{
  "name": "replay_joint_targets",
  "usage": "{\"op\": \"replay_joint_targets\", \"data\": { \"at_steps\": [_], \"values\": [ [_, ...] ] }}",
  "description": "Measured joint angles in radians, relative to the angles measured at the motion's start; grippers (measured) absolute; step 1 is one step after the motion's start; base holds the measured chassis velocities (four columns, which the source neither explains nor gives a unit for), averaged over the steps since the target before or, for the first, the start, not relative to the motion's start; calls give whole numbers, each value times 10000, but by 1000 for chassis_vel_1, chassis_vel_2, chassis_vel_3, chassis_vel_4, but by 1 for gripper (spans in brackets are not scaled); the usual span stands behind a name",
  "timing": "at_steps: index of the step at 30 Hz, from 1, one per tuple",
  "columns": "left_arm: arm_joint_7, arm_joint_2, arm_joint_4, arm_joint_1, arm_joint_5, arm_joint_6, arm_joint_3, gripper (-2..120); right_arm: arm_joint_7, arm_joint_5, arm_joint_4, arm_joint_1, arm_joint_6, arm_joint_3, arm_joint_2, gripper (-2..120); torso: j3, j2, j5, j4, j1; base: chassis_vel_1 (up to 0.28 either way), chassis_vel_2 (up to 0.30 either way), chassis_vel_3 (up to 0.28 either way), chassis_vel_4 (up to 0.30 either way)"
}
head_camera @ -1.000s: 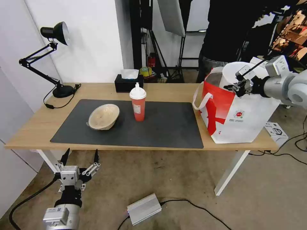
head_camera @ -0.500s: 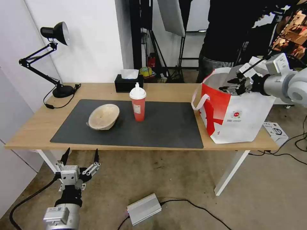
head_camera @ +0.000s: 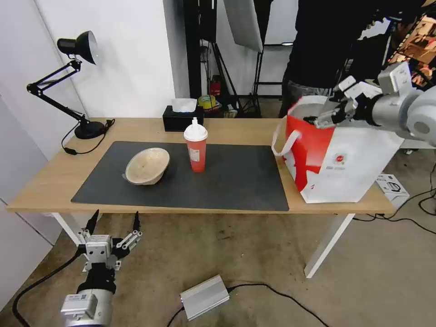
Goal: Pick up the trash from the table and place it into the takeout bag.
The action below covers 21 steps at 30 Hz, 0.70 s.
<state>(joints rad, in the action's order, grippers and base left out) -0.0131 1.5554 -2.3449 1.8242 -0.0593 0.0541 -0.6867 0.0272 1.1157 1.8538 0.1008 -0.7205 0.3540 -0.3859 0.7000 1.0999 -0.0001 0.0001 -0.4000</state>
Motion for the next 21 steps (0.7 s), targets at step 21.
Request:
{"op": "replay_joint_targets", "data": {
  "at_steps": [21],
  "values": [
    [6,162,17,2,-13,-16,-61,98,-3155,3316,2843,465,1258,-693,-1250,100,-1,0,-3,1,0,0,0,0,0]
  ]
}}
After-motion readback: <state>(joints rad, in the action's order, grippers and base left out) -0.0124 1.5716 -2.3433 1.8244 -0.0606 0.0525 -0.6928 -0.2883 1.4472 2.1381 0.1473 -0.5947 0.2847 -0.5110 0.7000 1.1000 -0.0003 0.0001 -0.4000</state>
